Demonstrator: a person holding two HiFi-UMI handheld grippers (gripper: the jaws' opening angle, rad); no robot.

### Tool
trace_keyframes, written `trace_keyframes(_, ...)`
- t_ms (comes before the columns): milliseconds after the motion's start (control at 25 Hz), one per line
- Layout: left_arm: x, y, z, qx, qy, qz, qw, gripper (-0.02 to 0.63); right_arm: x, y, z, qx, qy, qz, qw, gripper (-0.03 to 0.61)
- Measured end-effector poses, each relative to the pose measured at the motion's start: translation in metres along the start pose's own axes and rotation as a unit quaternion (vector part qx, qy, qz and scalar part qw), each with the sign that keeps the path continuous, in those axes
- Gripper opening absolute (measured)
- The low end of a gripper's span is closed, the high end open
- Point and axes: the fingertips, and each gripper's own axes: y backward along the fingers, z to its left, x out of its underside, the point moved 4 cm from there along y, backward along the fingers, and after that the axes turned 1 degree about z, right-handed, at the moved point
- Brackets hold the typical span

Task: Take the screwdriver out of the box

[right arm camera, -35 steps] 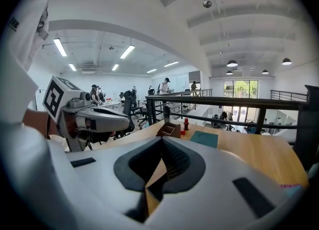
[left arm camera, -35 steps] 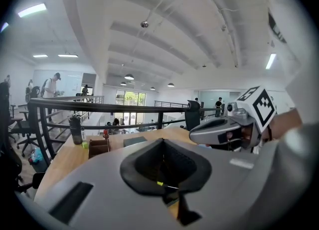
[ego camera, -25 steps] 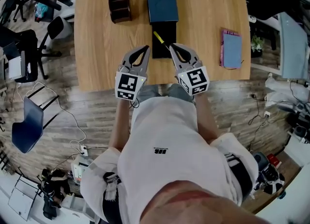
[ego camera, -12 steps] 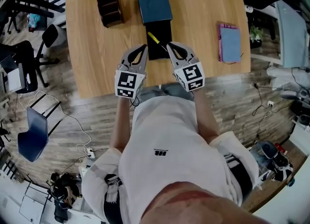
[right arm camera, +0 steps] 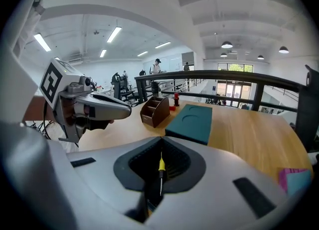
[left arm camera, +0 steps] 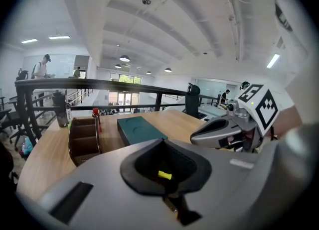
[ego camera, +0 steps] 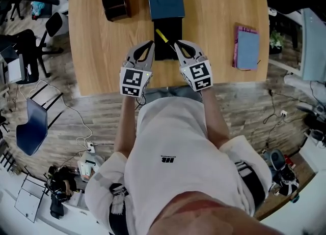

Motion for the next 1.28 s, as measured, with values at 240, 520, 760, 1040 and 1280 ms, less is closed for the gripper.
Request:
trace_keyframes(240,0.016,-0.017,0.002,-0.014,0.022,0.019,0.9995,0.011,0.016,-0.016,-0.014,-0.019,-0.01,0.018,1.0,-0.003)
trace_keyframes(520,0.032,-0.034,0.007,-0.024,0.041,0.033,0.9983,0.011,0.032,-0.04,-0.022,-0.037,-0.023,0.038,0.998,-0.003)
trace_keyframes(760,0.05,-0.044,0.01,-0.024,0.055,0.058,0.9965,0.011,0.044,-0.058,-0.017,-0.049,-0.027,0.059,0.997,0.005)
trace_keyframes(1040,0.066,-0.055,0.014,-0.025,0.061,0.07,0.9954,0.011,0.053,-0.077,-0.014,-0.061,-0.017,0.085,0.994,0.02)
trace_keyframes(1280,0.072,-0.059,0.017,-0.025,0.056,0.083,0.9947,0.011,0.059,-0.091,-0.005,-0.069,-0.002,0.126,0.99,0.037)
